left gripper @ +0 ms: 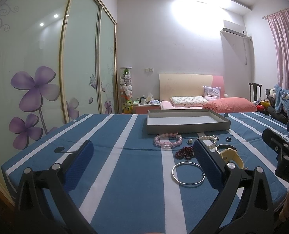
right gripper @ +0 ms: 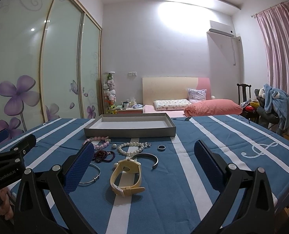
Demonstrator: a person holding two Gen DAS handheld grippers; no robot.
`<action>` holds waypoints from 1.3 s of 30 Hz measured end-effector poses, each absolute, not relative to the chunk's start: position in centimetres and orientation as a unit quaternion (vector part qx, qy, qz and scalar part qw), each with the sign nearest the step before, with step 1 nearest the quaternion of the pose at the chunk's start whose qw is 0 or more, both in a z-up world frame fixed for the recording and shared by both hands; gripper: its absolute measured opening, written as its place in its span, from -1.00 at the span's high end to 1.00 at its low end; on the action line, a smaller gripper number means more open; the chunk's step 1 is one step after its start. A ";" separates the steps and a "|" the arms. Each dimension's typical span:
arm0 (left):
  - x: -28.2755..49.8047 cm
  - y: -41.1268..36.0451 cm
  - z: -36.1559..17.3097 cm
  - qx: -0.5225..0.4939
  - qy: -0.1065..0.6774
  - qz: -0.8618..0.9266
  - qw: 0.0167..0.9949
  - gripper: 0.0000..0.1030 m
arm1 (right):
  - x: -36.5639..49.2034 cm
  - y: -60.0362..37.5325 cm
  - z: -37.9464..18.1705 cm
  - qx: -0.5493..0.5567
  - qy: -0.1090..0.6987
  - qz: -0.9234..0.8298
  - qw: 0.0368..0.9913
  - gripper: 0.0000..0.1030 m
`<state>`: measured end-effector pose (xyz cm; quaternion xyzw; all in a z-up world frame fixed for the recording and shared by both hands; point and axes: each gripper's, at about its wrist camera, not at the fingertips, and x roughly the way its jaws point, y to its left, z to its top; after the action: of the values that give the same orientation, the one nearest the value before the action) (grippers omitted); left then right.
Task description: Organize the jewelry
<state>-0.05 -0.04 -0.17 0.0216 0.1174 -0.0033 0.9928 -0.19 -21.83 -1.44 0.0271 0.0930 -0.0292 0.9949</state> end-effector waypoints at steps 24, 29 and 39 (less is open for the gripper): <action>0.0 -0.1 -0.2 0.023 0.122 -0.003 0.992 -0.92 | 0.2 -21.4 -1.7 0.029 0.100 -0.028 0.994 -0.97; 0.3 -0.2 -0.3 0.024 0.126 -0.004 0.992 -0.92 | 0.4 -21.8 -2.1 0.032 0.104 -0.028 0.994 -0.97; 2.8 -1.2 -1.4 0.032 0.186 -0.029 0.982 -0.92 | 1.0 -22.2 -2.4 0.038 0.119 -0.029 0.992 -0.97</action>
<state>2.81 -1.18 -1.42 0.0321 0.1860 -0.0287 0.9816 0.99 -22.21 -2.44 0.0383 0.1187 -0.0289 0.9918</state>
